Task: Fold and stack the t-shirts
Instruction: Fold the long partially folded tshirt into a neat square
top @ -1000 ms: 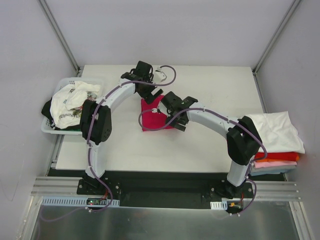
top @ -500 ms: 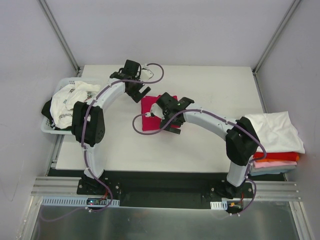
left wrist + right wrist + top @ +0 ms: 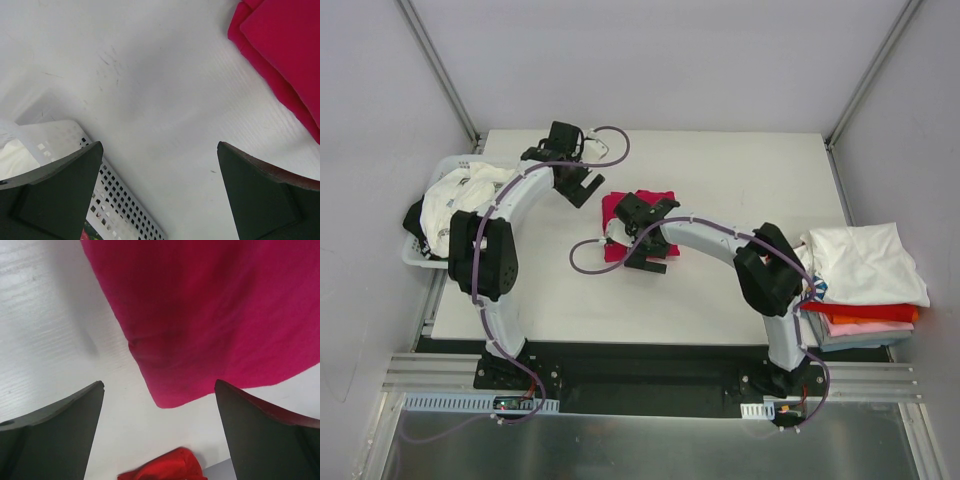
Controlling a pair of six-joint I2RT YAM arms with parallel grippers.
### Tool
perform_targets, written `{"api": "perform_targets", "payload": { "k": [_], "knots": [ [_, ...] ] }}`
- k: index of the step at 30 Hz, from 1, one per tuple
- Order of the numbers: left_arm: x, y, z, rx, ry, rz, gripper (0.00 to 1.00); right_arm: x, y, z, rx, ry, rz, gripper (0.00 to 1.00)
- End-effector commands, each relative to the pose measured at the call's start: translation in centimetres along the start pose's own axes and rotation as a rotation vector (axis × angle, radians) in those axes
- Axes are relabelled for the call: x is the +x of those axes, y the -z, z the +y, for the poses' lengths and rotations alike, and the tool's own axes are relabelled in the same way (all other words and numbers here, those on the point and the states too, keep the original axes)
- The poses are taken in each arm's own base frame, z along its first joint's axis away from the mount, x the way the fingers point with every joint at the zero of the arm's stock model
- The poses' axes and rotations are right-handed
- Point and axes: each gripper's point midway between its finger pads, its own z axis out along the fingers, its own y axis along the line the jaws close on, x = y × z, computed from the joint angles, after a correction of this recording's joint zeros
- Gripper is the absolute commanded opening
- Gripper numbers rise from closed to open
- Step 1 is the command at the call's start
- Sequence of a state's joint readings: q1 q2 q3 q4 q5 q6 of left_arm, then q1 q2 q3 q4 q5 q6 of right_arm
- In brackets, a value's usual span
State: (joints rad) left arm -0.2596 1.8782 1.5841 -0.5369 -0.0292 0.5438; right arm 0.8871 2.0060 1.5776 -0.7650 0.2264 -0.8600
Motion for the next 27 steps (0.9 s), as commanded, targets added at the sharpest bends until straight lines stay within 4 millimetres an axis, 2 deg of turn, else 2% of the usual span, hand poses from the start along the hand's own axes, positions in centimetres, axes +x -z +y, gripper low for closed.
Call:
{"api": "perform_targets", "payload": {
  "k": [1,6,14,20,23,27],
  "knots": [
    [0.1,2.0,0.8,-0.019,0.005,-0.029,0.99,-1.8,0.4,-1.3,0.019,0.026,-0.038,0.97],
    [0.6,1.9,0.7,-0.014,0.004,-0.021,0.99,-2.5,0.2,-2.1,0.039,0.040,-0.037,0.98],
    [0.8,1.7,0.3,-0.001,0.005,-0.020,0.99,-2.7,-1.5,-3.0,0.037,0.035,-0.014,0.99],
    [0.8,1.9,0.4,-0.004,0.004,-0.022,0.99,-2.9,-2.5,-4.5,0.049,-0.012,-0.027,1.00],
    [0.9,1.9,0.4,-0.004,0.002,-0.018,0.99,-3.3,-2.1,-5.8,0.084,-0.042,-0.052,1.00],
    [0.7,1.9,0.5,-0.008,0.001,-0.023,0.99,-3.4,-1.7,-6.6,0.096,-0.060,-0.073,0.97]
  ]
}}
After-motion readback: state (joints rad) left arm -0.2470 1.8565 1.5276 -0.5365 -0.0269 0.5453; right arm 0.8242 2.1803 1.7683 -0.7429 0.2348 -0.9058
